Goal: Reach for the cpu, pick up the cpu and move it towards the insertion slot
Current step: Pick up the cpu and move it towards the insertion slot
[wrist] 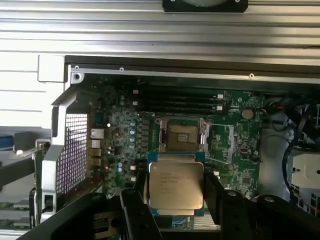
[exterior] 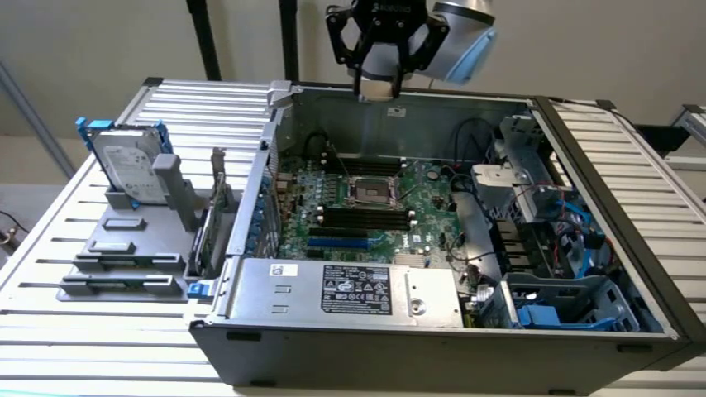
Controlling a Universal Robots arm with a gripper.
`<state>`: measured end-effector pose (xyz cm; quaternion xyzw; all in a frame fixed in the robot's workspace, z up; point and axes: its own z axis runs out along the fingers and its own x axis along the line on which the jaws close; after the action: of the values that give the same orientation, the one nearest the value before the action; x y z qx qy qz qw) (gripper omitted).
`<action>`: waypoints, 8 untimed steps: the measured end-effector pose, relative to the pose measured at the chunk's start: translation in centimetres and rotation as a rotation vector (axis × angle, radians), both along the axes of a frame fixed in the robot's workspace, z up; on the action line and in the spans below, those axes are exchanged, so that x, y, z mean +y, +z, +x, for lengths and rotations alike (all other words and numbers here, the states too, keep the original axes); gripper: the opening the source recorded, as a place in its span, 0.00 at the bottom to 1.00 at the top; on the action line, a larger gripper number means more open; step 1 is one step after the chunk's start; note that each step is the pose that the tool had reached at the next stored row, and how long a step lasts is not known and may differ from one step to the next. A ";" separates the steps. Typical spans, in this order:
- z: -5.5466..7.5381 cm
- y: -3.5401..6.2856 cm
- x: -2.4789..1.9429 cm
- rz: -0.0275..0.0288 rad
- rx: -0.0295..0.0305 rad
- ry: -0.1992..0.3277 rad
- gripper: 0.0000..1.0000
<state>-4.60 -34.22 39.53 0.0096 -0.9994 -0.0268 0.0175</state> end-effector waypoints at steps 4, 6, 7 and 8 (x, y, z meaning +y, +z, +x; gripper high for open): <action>0.7 -0.49 0.07 0.0000 0.0000 -0.021 0.55; 1.0 -0.80 0.08 -0.0001 0.0002 -0.032 0.55; 1.2 -0.98 0.09 -0.0002 0.0002 -0.039 0.55; 1.4 -1.17 0.10 -0.0003 0.0002 -0.045 0.55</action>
<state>-3.21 -34.12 38.36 -0.0129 -0.9994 -0.0270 0.0170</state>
